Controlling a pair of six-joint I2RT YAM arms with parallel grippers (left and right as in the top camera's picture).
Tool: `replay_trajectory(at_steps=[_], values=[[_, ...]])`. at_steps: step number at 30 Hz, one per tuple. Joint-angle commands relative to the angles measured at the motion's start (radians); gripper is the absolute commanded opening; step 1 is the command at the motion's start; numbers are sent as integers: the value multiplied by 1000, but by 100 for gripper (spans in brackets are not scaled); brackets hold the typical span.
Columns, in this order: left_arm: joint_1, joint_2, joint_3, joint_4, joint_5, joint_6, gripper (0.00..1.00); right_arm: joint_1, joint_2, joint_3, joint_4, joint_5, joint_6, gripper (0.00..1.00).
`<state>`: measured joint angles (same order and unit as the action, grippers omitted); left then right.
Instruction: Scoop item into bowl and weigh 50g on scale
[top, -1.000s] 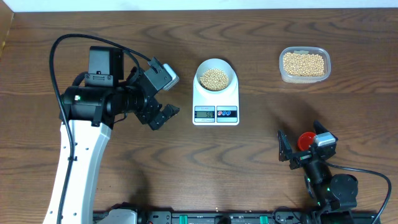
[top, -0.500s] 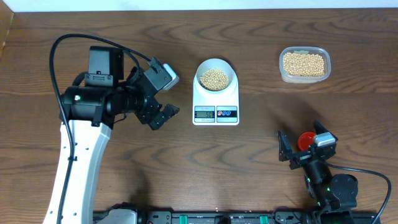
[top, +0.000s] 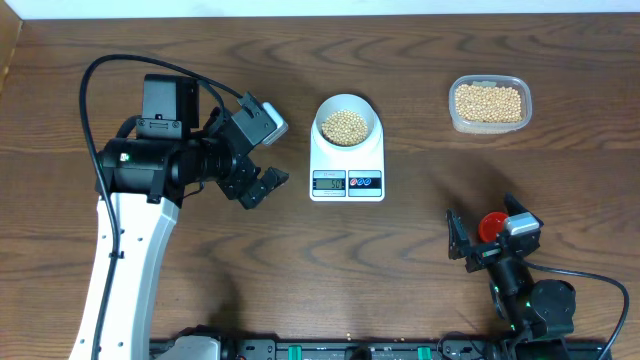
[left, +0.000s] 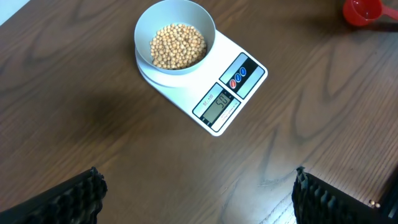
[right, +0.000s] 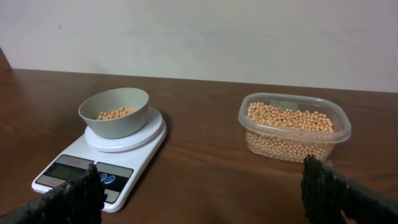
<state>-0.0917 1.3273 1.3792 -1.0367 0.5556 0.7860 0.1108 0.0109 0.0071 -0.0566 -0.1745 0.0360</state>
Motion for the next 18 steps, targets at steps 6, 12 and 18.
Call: replay_trajectory(at_steps=[6,12,18], values=[[3,-1,18,-2,16,6,98,12,-6,-2,-7,15,-18,99],[3,-1,18,-29,16,6,98,12,-6,-2,-7,15,-18,99],[1,-10,17,-21,24,6,98,12,-6,-2,-7,15,-18,99]])
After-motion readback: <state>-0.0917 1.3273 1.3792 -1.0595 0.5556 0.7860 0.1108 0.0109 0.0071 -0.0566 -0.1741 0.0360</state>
